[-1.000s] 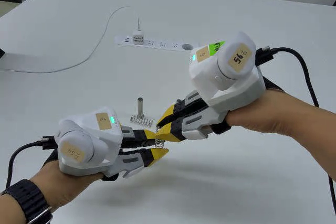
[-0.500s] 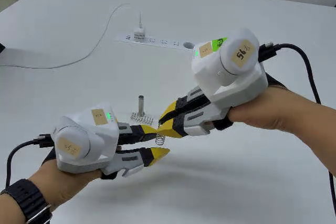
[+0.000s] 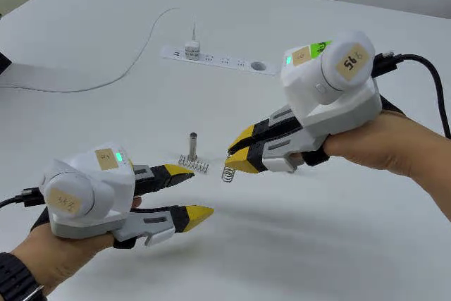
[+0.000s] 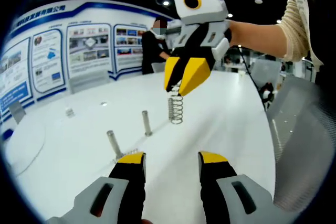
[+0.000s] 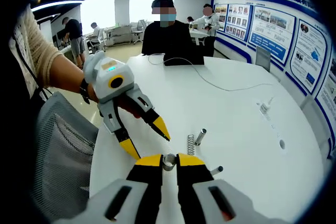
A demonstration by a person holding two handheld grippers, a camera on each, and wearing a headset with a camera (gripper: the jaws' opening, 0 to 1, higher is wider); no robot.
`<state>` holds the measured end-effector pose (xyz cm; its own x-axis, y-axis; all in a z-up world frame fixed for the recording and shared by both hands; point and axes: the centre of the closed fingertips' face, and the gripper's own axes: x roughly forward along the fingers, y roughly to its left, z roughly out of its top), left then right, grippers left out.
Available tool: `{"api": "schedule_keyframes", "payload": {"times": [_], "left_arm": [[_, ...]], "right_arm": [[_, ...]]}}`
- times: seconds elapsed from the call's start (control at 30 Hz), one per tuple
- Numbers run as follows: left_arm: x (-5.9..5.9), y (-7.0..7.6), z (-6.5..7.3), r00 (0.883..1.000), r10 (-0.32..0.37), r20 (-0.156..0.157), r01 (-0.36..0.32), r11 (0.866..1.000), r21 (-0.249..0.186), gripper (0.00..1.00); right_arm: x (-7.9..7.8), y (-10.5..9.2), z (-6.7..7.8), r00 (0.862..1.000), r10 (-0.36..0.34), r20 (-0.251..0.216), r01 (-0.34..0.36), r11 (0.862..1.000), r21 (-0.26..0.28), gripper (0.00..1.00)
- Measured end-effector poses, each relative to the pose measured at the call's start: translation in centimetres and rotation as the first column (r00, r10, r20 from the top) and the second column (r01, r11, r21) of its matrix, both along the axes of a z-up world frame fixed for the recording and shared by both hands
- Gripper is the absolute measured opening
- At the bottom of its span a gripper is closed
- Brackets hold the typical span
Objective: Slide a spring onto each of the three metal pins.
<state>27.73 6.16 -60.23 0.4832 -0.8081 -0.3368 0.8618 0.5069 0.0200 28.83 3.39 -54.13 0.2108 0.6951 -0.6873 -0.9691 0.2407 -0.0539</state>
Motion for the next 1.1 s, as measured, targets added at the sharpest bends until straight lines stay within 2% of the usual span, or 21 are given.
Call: {"api": "schedule_keyframes", "payload": {"times": [0.27, 0.73, 0.9, 1.1], "left_arm": [[0.7, 1.5, 0.0, 0.999, 0.046, -0.003, -0.046, 0.999, -0.003, 0.48], [2.1, 2.6, 0.3, 0.994, 0.109, -0.003, -0.109, 0.994, -0.025, 0.59], [2.2, 2.9, 0.4, 0.993, 0.119, -0.004, -0.119, 0.992, -0.030, 0.60], [2.3, 3.1, 0.4, 0.992, 0.125, 0.000, -0.125, 0.992, -0.029, 0.60]], "right_arm": [[2.2, -1.3, 0.8, 0.998, -0.055, 0.015, 0.055, 0.998, 0.015, 0.11], [5.7, -2.7, 1.4, 0.987, -0.144, 0.065, 0.143, 0.990, 0.013, 0.11], [6.9, -2.9, 0.9, 0.981, -0.173, 0.085, 0.173, 0.985, 0.006, 0.11], [8.0, -3.2, -0.3, 0.978, -0.192, 0.081, 0.193, 0.981, -0.007, 0.11]]}}
